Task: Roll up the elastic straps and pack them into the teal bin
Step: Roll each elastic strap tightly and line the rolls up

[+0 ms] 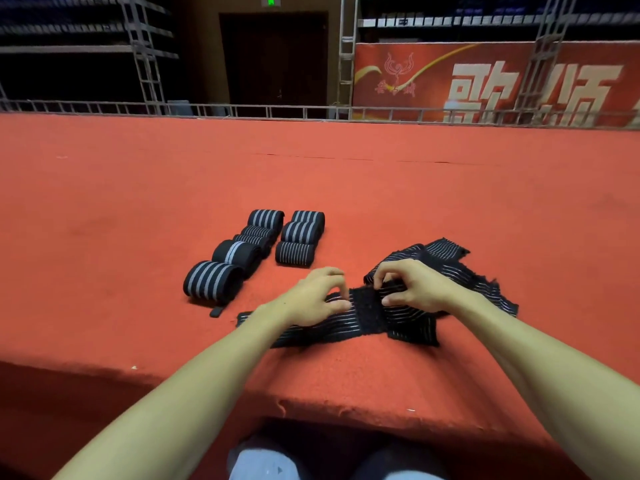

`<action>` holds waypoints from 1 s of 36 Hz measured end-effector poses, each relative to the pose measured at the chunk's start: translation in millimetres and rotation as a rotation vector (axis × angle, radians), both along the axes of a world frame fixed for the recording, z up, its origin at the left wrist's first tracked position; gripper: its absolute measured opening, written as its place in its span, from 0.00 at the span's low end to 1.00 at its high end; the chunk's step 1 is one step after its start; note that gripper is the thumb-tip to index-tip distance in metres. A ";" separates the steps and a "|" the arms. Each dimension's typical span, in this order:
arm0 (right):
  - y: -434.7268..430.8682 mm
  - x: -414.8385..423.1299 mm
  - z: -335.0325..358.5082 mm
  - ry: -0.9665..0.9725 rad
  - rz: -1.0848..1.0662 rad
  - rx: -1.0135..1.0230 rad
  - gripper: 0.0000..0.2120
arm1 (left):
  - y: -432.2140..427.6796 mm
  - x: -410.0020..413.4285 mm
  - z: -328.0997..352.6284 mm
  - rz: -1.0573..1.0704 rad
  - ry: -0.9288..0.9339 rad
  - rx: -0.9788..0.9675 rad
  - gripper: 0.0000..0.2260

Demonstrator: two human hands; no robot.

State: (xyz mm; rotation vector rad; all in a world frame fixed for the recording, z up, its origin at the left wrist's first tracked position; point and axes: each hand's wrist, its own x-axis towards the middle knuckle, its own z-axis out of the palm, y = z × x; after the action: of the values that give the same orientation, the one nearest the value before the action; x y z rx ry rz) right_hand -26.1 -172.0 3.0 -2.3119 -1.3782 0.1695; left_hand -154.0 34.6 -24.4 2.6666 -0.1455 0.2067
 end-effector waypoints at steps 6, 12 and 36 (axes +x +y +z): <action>-6.5 3.0 0.6 -0.004 0.043 0.002 0.15 | -40.1 20.8 -0.5 -0.074 -0.052 -0.185 0.10; -23.6 8.0 0.1 -0.147 -0.011 -0.164 0.16 | -26.8 13.6 10.5 -0.129 0.013 -0.340 0.11; 4.3 -33.5 19.1 0.773 -0.251 0.545 0.06 | -26.7 -21.2 19.6 -0.119 -0.178 -0.200 0.23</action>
State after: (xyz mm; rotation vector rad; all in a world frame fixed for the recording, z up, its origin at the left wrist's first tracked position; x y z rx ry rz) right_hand -59.6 -167.7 22.1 -1.6599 -0.6316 0.4803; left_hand -175.2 7.9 -4.9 2.4296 -0.3216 0.3989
